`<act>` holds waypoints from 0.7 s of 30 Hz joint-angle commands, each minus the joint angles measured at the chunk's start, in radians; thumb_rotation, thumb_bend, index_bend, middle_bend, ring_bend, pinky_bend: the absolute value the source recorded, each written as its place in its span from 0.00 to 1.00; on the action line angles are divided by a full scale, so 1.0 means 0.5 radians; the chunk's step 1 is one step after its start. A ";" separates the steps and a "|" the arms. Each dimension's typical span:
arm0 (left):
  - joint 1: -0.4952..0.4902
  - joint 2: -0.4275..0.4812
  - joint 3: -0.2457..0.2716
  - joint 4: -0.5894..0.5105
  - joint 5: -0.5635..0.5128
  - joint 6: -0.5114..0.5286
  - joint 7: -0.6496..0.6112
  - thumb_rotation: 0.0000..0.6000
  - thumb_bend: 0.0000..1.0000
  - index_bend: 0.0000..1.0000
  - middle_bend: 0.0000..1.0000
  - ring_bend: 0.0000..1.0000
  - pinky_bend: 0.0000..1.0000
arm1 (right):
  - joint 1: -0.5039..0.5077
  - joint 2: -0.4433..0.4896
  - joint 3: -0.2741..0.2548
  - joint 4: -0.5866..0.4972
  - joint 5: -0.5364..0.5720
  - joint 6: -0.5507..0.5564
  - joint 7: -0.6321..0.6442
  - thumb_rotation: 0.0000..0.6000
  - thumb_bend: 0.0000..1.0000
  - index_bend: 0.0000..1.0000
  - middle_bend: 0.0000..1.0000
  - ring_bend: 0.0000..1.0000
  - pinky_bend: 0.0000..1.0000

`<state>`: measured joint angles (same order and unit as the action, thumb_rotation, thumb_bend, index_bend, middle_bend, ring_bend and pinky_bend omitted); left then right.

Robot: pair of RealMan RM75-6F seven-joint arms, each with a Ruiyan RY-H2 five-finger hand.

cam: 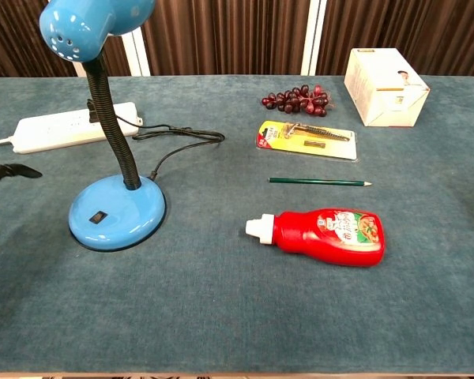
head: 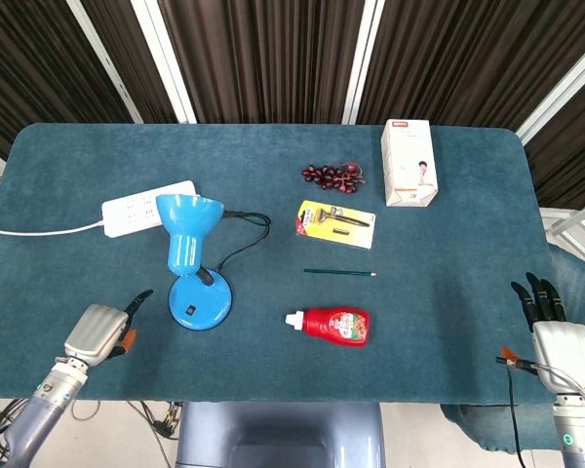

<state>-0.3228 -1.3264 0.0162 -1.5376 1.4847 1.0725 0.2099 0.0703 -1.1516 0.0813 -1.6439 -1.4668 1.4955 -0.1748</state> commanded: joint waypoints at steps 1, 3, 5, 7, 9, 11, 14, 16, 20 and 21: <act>-0.016 -0.032 0.014 0.014 -0.004 -0.018 0.025 1.00 0.53 0.09 0.70 0.73 0.74 | 0.002 -0.002 0.005 0.002 0.011 -0.005 -0.002 1.00 0.14 0.12 0.05 0.04 1.00; -0.023 -0.054 0.019 0.021 0.004 -0.014 0.041 1.00 0.53 0.09 0.70 0.73 0.74 | 0.001 -0.004 0.006 0.002 0.013 -0.004 -0.003 1.00 0.14 0.12 0.05 0.04 1.00; -0.029 -0.071 0.027 0.023 0.022 -0.010 0.050 1.00 0.53 0.09 0.70 0.73 0.74 | 0.001 -0.004 0.007 0.001 0.014 -0.002 -0.002 1.00 0.14 0.12 0.05 0.04 1.00; -0.035 -0.087 0.035 0.026 0.030 -0.010 0.054 1.00 0.53 0.09 0.70 0.73 0.74 | -0.001 -0.003 0.011 0.000 0.018 0.002 0.000 1.00 0.14 0.12 0.05 0.04 1.00; -0.043 -0.099 0.041 0.030 0.024 -0.023 0.062 1.00 0.53 0.09 0.70 0.73 0.74 | -0.002 0.000 0.013 -0.002 0.023 0.003 0.005 1.00 0.14 0.12 0.05 0.04 1.00; -0.056 -0.114 0.047 0.041 0.027 -0.037 0.064 1.00 0.53 0.09 0.70 0.73 0.74 | -0.001 0.003 0.014 -0.005 0.023 0.001 0.013 1.00 0.14 0.12 0.05 0.04 1.00; -0.079 -0.134 0.062 0.059 0.056 -0.057 0.032 1.00 0.53 0.09 0.70 0.73 0.74 | 0.001 0.002 0.013 -0.002 0.017 0.001 0.020 1.00 0.14 0.12 0.05 0.04 1.00; -0.094 -0.142 0.069 0.068 0.072 -0.066 0.015 1.00 0.53 0.09 0.69 0.73 0.74 | 0.001 0.000 0.013 0.000 0.017 0.000 0.019 1.00 0.14 0.12 0.05 0.04 1.00; -0.114 -0.170 0.067 0.082 0.082 -0.067 0.026 1.00 0.53 0.09 0.69 0.73 0.74 | 0.003 -0.003 0.012 0.000 0.017 -0.002 0.013 1.00 0.14 0.12 0.05 0.04 1.00; -0.119 -0.176 0.068 0.086 0.082 -0.071 0.025 1.00 0.53 0.10 0.69 0.73 0.74 | 0.002 -0.004 0.012 -0.001 0.017 -0.001 0.011 1.00 0.14 0.12 0.05 0.04 1.00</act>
<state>-0.3812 -1.4132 0.0502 -1.4959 1.5255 1.0380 0.2222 0.0713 -1.1534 0.0872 -1.6444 -1.4584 1.4952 -0.1691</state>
